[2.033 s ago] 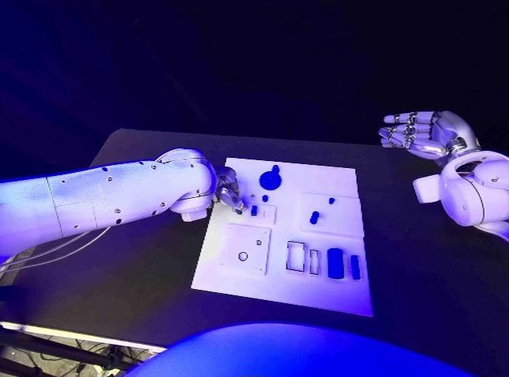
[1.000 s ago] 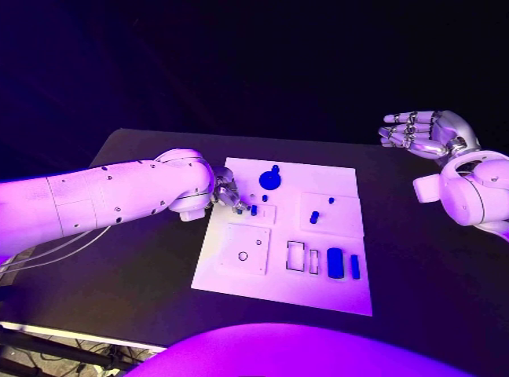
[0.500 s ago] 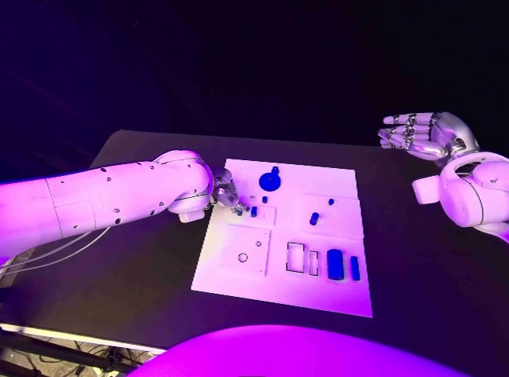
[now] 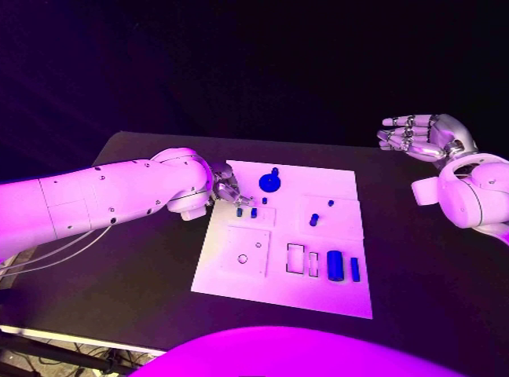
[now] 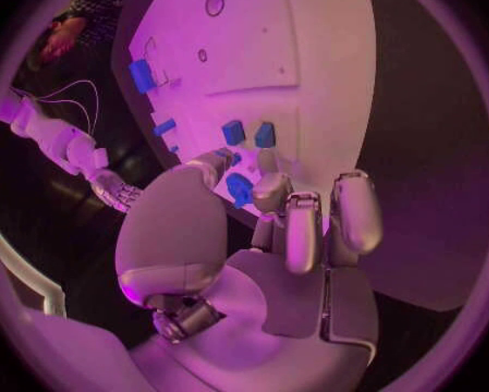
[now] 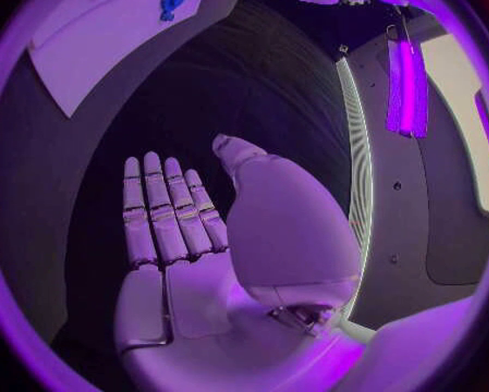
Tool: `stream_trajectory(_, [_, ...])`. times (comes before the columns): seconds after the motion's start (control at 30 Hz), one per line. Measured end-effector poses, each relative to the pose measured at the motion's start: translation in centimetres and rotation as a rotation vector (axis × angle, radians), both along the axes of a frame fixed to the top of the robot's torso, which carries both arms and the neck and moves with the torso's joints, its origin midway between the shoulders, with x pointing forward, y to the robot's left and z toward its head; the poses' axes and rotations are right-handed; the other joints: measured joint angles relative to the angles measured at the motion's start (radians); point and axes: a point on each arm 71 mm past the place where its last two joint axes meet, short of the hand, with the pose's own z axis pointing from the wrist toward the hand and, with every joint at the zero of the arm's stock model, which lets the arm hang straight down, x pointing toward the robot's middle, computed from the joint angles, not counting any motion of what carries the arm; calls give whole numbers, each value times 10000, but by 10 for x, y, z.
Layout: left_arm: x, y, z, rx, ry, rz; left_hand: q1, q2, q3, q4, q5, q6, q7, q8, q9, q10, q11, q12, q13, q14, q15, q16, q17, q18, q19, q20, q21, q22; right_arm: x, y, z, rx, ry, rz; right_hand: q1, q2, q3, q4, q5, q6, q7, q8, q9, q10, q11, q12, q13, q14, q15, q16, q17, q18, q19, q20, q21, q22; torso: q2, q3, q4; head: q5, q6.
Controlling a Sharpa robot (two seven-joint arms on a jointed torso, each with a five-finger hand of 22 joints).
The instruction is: Assemble the parts on the task board
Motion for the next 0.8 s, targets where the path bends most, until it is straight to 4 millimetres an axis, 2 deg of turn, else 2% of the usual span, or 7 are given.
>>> stream_trajectory(0.37, [4, 4, 21, -676, -636, 267, 275, 514, -975, 14, 0, -483, 137, -7, -24, -702, 145, -553, -986, -1, 82, -302, 0, 0, -520, 101, -533, -880, -1, 0, 0, 3, 36, -1, -121, 15, -70, 70, 0, 0, 0, 0, -11, -37, 37, 0, 0, 0, 0, 0, -47, 0, 0, 0, 0, -66, -3, 13, 12, 36, 35])
stream_trajectory(0.47, [4, 1, 23, -960, -773, 148, 899, 702, -867, 8, 64, -1162, 404, -311, -204, -2021, 387, -1730, -2617, -8, 336, -739, -14, 255, -1216, 238, -1165, -1880, -1, 0, 0, 3, 36, -4, -121, 14, -70, 70, 0, 0, 0, 0, -11, -37, 37, 0, 0, 0, 0, 0, -46, 0, 0, 0, 0, -67, -2, 13, -4, 29, 64])
stream_trajectory(0.53, [4, -3, 25, -1240, -932, -53, 1791, 737, -398, -51, 105, -1616, 614, -555, -405, -2732, 574, -2248, -3188, -38, 509, -991, -46, 331, -1636, 392, -1583, -2488, -1, 0, 0, 2, 37, -9, -121, 14, -70, 70, 0, 0, 0, 1, -11, -37, 37, 0, 0, 0, 0, 0, -46, -1, 0, -1, 0, -67, 0, 12, -10, -1, 88])
stream_trajectory(0.6, [5, -8, 25, -1516, -1123, -317, 2668, 561, 205, -56, 105, -1817, 815, -760, -677, -3117, 733, -2438, -3491, -226, 654, -1157, -326, 412, -1992, 523, -1943, -3009, -1, -1, 0, 1, 37, -16, -120, 14, -70, 70, 0, 0, 0, 1, -11, -37, 37, 0, 0, 0, 0, 0, -59, -1, 1, -1, 0, -79, 2, 8, -10, -31, 109])
stream_trajectory(0.67, [4, -13, 24, -1776, -1314, -591, 3133, 397, 615, -56, 105, -1944, 942, -971, -908, -3622, 864, -2693, -3716, -965, 799, -1849, -1445, 740, -3019, 629, -2881, -4345, -1, -1, 0, 0, 36, -20, -120, 14, -70, 70, 0, 0, 0, 1, -11, -37, 37, 0, 0, 0, 0, 0, -58, 0, 1, -1, 0, -83, 2, 7, -7, -58, 130])
stream_trajectory(0.73, [3, -19, 21, -2159, -1640, -976, 3679, 175, 1145, -128, 105, -2013, 1091, -1161, -1186, -4302, 1062, -3194, -4165, -2036, 991, -2695, -2745, 790, -3746, 817, -3638, -5113, -1, -1, 0, 5, 32, -14, -120, 14, -70, 70, 0, 0, 0, 1, -11, -37, 37, 0, 0, 0, 0, 0, -58, -1, 1, -1, 0, -94, 2, 0, 2, -83, 148])
stream_trajectory(0.8, [4, -24, 19, -2482, -1979, -1247, 3853, 49, 1345, -162, 105, -2000, 1113, -1175, -1294, -4505, 1130, -3434, -4420, -2227, 1046, -2737, -2938, 790, -3860, 865, -3777, -5230, -1, 0, 0, 18, 32, 13, -120, 14, -70, 70, 0, 0, 0, 1, -10, -37, 37, 0, 0, 0, 0, 0, -58, -1, 1, -1, 0, -103, 0, 0, 8, -89, 166])
